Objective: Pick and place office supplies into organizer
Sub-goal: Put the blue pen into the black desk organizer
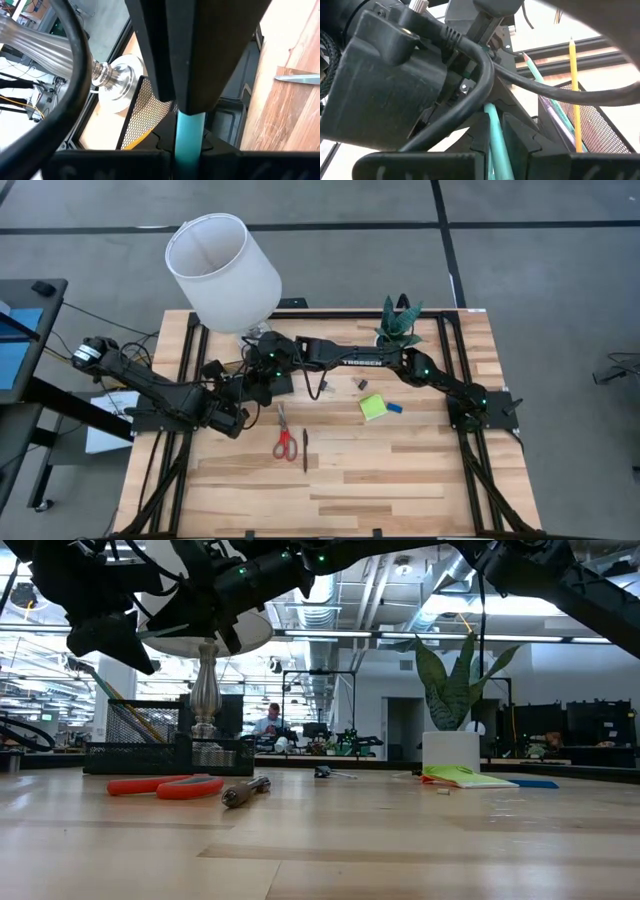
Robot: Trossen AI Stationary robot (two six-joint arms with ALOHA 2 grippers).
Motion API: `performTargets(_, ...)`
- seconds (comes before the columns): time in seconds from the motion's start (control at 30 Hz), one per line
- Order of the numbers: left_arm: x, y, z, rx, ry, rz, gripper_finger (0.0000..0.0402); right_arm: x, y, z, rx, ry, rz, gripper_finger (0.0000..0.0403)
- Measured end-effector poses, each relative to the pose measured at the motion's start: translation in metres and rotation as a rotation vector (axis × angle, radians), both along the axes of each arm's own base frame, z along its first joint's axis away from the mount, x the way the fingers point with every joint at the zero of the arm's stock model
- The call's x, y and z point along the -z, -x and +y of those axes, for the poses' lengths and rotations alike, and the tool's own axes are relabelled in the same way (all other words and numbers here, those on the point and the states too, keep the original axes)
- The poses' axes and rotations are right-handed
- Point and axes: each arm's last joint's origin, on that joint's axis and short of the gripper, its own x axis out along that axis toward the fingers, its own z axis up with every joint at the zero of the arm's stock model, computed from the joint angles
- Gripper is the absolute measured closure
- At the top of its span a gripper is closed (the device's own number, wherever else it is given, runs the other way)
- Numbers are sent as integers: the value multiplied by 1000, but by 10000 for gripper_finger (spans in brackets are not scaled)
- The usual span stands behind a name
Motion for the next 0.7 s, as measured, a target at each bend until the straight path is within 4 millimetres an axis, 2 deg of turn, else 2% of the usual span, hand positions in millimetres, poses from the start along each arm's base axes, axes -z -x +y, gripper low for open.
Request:
performTargets(0.17,0,0,0,0,1,-2,401,1,0,0,5,2,7,362)
performTargets(0.47,0,0,0,-3,4,-5,398,1,0,2,7,6,11,372)
performTargets(0.7,-1,-3,0,-10,-25,-55,346,6,1,0,35,19,38,368)
